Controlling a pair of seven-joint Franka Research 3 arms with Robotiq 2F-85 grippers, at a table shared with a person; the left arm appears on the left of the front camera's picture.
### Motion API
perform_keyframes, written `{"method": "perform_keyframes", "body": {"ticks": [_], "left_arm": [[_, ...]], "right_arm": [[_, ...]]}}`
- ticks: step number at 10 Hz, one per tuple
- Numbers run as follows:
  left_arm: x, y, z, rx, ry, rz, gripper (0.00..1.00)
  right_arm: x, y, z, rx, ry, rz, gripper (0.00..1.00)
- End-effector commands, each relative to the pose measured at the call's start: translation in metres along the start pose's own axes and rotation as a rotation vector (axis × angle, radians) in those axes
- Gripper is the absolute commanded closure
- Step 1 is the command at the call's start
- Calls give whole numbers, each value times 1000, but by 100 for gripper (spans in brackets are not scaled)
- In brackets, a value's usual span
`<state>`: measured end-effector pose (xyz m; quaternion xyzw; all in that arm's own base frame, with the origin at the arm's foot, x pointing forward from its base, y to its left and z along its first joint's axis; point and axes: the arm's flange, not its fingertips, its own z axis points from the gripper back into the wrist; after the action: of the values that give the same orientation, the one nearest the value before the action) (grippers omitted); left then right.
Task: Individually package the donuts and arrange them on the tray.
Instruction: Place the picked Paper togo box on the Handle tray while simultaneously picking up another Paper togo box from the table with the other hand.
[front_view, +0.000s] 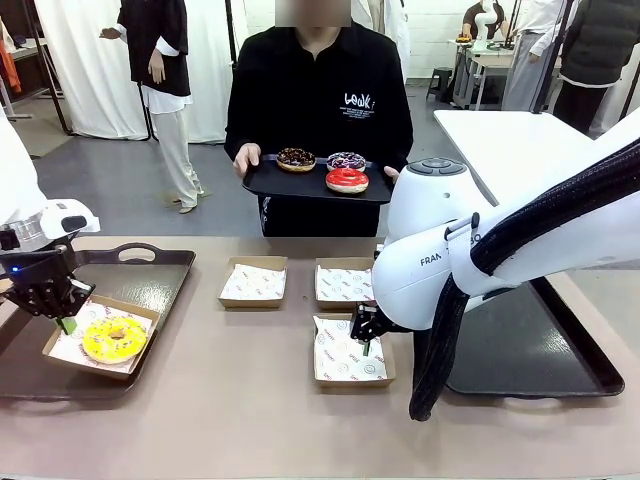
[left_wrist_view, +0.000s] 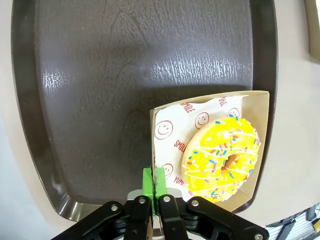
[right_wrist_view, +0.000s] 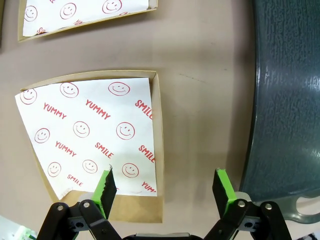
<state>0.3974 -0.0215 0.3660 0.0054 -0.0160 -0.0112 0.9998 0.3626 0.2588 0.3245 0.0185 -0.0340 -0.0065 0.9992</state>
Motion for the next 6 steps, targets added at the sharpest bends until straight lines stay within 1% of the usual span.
{"method": "perform_keyframes", "body": {"ticks": [1, 4, 5, 6], "left_arm": [[-9, -4, -8, 29, -16, 9, 99], [-10, -4, -7, 32, -28, 7, 99], [-10, -4, -8, 37, -23, 9, 45], [-12, -5, -8, 46, -20, 2, 44]], "right_arm": [[1, 2, 0, 30, 18, 12, 0], [1, 2, 0, 23, 24, 22, 0], [1, 0, -2, 18, 26, 28, 46], [0, 0, -5, -5, 32, 22, 60]]}}
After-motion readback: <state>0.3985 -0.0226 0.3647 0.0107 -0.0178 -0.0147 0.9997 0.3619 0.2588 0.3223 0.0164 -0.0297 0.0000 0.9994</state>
